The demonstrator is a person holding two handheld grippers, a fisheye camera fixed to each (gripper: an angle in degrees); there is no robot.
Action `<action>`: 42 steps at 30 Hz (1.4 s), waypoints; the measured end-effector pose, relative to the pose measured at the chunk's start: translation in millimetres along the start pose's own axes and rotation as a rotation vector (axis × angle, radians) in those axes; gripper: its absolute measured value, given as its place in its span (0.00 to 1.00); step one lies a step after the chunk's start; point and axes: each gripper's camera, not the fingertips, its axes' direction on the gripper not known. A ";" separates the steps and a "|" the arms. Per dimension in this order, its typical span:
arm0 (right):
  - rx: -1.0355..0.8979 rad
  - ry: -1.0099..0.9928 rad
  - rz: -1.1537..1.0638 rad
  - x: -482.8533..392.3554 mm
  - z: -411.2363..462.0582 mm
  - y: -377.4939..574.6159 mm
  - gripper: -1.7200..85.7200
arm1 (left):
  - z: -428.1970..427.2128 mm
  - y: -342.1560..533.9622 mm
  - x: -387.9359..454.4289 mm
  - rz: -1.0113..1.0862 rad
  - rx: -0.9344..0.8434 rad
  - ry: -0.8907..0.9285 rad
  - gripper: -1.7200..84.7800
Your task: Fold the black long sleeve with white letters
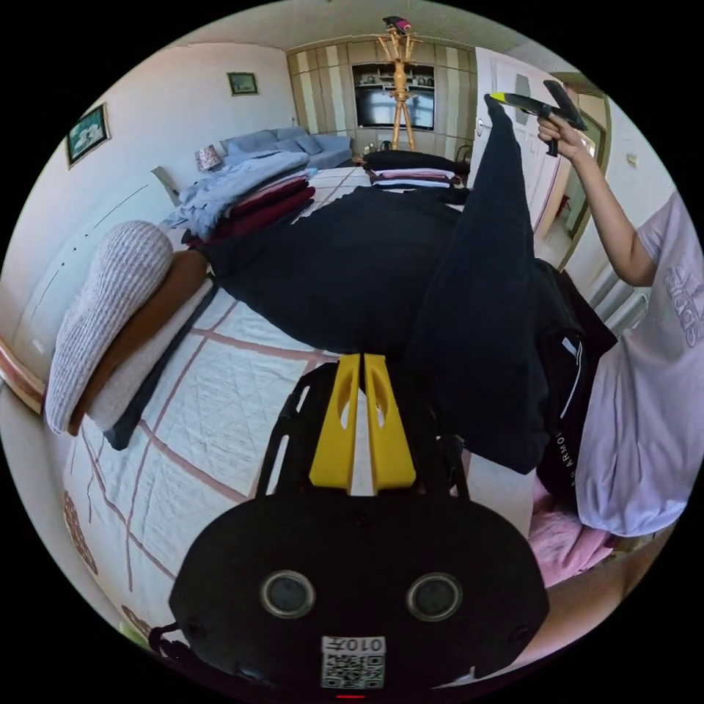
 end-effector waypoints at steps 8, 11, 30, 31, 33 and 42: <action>-0.381 0.308 0.123 65.7 204.0 -87.0 0.08 | 26.8 16.9 -21.2 -0.294 -0.057 0.017 0.03; -0.370 0.206 0.249 77.9 220.1 -61.3 0.08 | 13.3 33.3 -9.7 -0.362 -0.038 -0.049 0.04; -0.492 -0.710 -0.433 -196.9 190.3 80.3 0.13 | 34.0 12.3 -18.0 -0.041 0.003 0.158 0.08; -0.517 -0.687 -0.463 -209.4 192.6 86.5 0.13 | 41.9 9.1 -20.4 -0.026 -0.030 0.182 0.07; -0.582 -0.628 -0.498 -244.8 201.7 101.5 0.15 | 51.6 5.5 -23.9 -0.014 -0.072 0.220 0.07; -0.489 -0.161 -0.564 -321.1 217.2 121.1 0.11 | 49.6 -19.4 -18.8 0.043 -0.135 0.251 0.03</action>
